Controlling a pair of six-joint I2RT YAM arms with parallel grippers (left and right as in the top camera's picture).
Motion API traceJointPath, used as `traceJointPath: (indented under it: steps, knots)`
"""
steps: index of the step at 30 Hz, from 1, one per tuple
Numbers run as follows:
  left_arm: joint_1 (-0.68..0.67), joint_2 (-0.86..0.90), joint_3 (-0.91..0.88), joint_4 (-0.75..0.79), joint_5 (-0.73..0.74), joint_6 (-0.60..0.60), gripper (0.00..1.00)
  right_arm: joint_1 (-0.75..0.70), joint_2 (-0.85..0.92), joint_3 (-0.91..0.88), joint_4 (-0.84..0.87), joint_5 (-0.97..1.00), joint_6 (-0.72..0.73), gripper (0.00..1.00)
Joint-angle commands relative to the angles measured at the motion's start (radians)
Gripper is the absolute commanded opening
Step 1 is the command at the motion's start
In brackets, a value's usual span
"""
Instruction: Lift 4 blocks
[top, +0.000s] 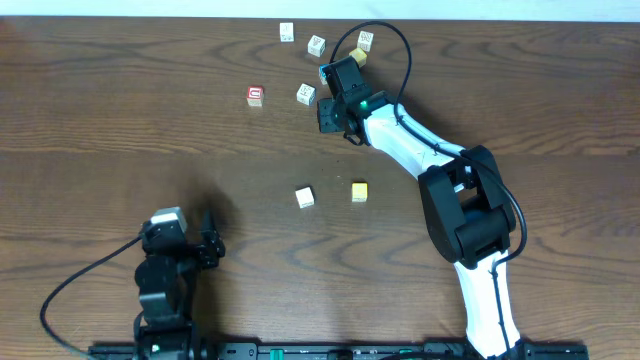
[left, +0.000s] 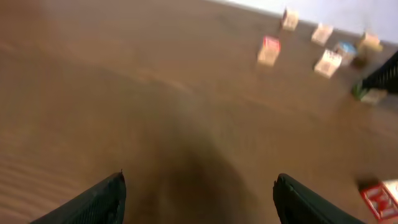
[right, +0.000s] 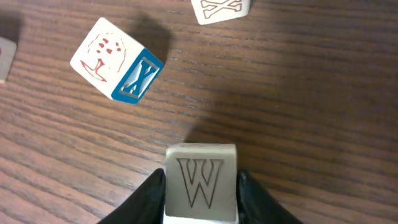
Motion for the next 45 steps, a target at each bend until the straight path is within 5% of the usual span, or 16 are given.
traceJointPath:
  steps: [1,9,15,22,29,45]
  knots:
    - [0.004,0.069,0.023,0.063,0.047,-0.020,0.76,0.012,0.000,0.021,0.003,0.014,0.001,0.25]
    - [0.004,0.133,0.023,0.200,0.106,-0.020,0.76,0.008,-0.030,0.054,-0.065,0.045,-0.004,0.01]
    - [0.004,0.133,0.056,0.315,0.283,-0.020,0.76,-0.034,-0.192,0.085,-0.235,0.157,-0.016,0.01]
    - [0.003,0.134,0.237,0.114,0.277,0.000,0.76,-0.104,-0.441,0.084,-0.380,0.164,-0.058,0.01]
    - [0.003,0.134,0.352,-0.032,0.279,0.068,0.77,-0.131,-0.496,0.000,-0.587,0.163,-0.063,0.01]
    - [0.005,0.134,0.352,-0.187,0.279,0.041,0.77,-0.045,-0.699,-0.681,-0.245,0.047,0.097,0.01]
